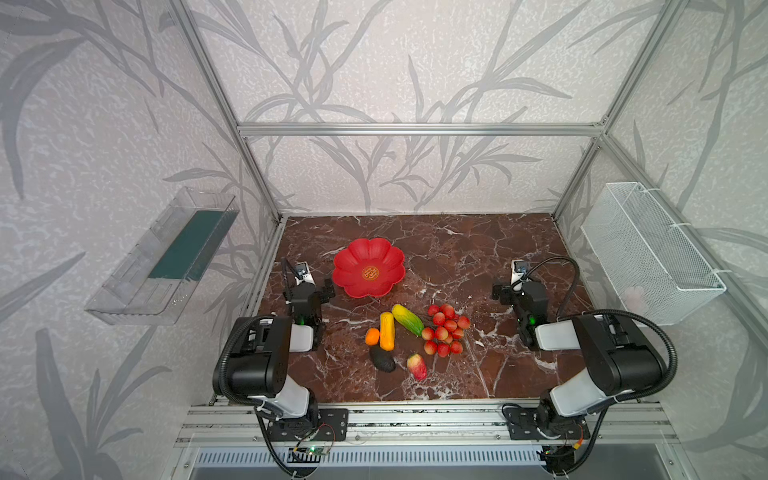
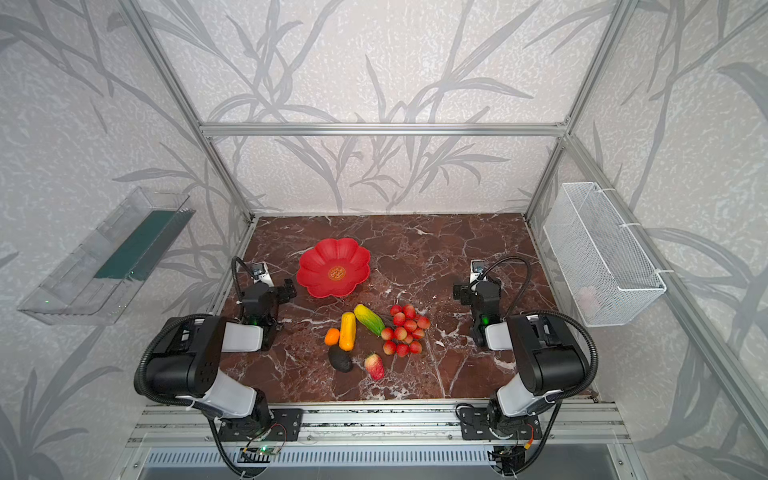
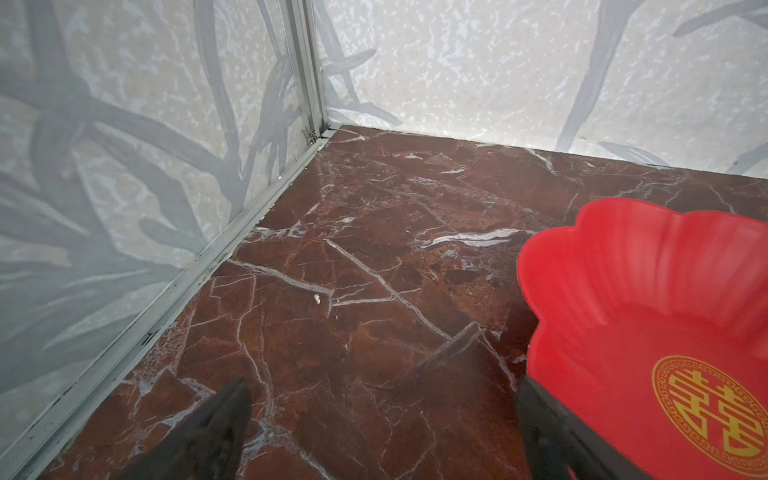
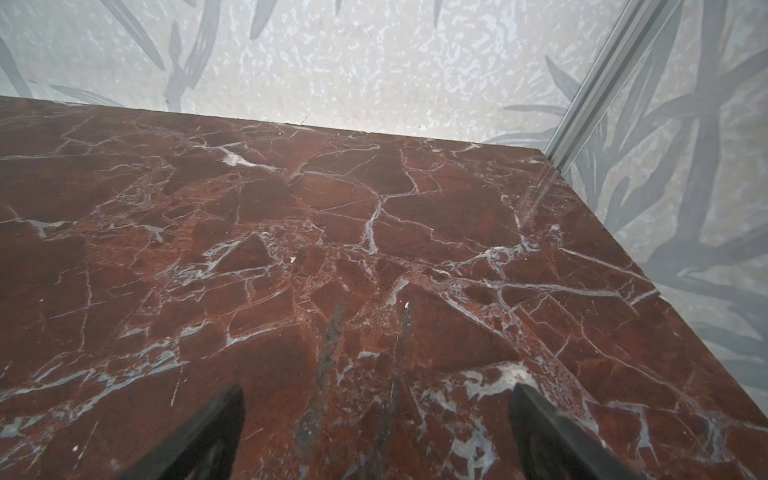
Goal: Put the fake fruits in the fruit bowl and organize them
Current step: 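Raise both arms from rest and move grippers toward the fruits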
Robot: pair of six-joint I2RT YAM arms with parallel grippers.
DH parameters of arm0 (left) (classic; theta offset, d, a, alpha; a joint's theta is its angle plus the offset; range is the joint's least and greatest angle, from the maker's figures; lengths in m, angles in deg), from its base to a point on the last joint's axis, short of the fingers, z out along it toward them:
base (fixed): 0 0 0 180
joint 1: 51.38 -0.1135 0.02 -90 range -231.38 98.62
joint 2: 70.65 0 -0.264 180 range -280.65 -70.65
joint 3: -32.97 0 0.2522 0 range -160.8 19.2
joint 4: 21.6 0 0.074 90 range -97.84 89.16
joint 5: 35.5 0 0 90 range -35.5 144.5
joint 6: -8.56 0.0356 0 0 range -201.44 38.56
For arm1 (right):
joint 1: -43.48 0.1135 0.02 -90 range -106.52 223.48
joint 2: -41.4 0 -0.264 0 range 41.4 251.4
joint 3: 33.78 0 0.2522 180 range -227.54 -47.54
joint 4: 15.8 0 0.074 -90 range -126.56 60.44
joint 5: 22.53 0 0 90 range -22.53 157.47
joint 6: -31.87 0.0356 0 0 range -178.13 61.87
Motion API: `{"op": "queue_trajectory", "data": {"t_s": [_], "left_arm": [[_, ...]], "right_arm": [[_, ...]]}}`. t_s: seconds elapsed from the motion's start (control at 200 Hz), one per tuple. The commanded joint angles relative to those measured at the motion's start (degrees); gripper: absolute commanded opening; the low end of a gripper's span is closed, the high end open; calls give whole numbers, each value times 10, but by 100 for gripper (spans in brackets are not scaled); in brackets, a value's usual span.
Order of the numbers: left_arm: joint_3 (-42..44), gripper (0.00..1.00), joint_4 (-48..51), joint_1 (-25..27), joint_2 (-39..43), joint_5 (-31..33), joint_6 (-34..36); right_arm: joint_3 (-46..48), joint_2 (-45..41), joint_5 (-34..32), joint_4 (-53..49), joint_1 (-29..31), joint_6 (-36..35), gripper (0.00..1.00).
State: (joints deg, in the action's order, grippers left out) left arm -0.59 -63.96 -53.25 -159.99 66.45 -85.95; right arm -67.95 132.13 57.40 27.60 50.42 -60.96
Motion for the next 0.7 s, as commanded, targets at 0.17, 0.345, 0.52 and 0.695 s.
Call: {"op": "queue_trajectory", "data": {"t_s": [0.17, 0.345, 0.52, 0.695], "left_arm": [[-4, 99, -5, 2, -3, 5, 9], [-5, 99, -3, 3, -3, 6, 9], [-4, 99, -5, 3, -4, 5, 10], [-5, 99, -4, 4, -4, 6, 10]], "right_arm": [[5, 3, -9, 22, -1, 5, 99], [-5, 3, 20, 3, -2, -7, 99], [-4, 3, 21, 5, -1, -7, 99], [-4, 4, 21, 5, -2, -7, 99]]}}
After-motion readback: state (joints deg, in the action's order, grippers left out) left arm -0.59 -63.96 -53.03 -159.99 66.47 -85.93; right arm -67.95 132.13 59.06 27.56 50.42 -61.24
